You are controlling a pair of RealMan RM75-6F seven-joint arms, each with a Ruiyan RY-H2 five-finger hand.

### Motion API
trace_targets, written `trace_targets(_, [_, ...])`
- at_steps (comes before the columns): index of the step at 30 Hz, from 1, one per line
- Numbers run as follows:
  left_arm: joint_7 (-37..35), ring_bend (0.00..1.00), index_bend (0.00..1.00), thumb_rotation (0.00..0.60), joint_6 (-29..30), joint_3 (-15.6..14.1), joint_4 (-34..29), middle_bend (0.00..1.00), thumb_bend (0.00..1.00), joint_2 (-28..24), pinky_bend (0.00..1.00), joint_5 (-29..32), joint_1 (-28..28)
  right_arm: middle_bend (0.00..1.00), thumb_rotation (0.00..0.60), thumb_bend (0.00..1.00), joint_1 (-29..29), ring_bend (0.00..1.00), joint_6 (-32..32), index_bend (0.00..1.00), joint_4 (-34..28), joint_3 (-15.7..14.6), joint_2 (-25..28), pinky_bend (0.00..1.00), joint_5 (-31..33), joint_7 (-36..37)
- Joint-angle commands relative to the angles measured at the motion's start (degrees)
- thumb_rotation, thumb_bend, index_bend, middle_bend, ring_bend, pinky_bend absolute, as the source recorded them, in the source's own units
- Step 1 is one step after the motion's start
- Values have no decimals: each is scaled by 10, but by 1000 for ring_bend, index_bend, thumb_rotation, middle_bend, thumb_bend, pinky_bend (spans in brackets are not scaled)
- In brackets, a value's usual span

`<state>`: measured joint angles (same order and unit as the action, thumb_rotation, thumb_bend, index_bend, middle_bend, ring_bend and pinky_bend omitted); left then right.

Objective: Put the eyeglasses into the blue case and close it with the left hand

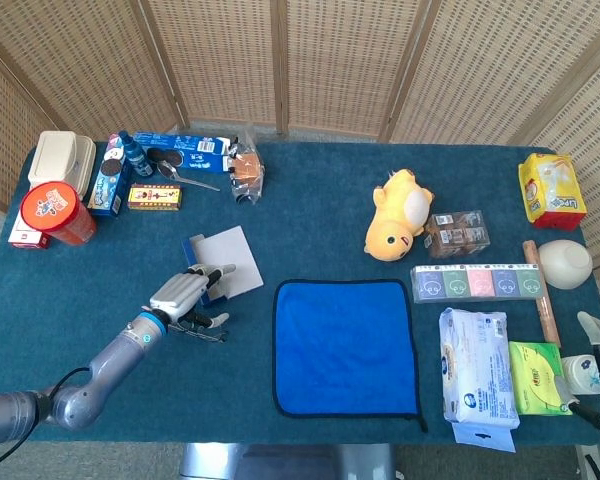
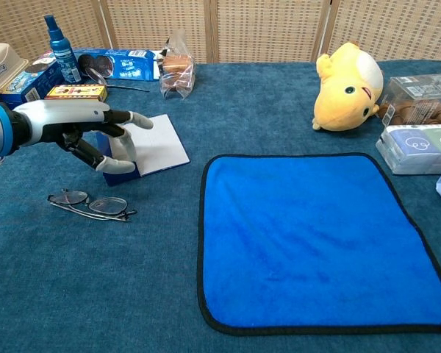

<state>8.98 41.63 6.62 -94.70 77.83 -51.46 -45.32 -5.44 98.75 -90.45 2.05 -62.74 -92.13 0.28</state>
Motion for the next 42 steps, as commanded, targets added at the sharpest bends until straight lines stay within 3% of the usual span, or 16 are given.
trace_targets(1, [32, 68, 0, 416, 13, -18, -5, 365, 292, -13, 63, 6, -4, 164, 569, 283, -1, 73, 1, 87, 1, 0, -1, 125, 0, 1])
trace_targets(23, [109, 49, 0, 415, 37, -68, 8, 365, 291, -84, 63, 39, -2, 164, 569, 282, -5, 74, 8, 80, -19, -3, -1, 125, -18, -22])
trace_targets(36, [11, 42, 0, 408, 50, -18, 27, 305, 293, -123, 68, 69, 27, 164, 568, 282, -12, 80, 18, 79, -18, -4, 0, 125, -23, -20])
trace_targets(42, [16, 20, 0, 408, 47, -18, 51, 285, 292, -109, 74, 85, 27, 164, 570, 283, -13, 80, 17, 78, -12, -3, -2, 125, -19, -14])
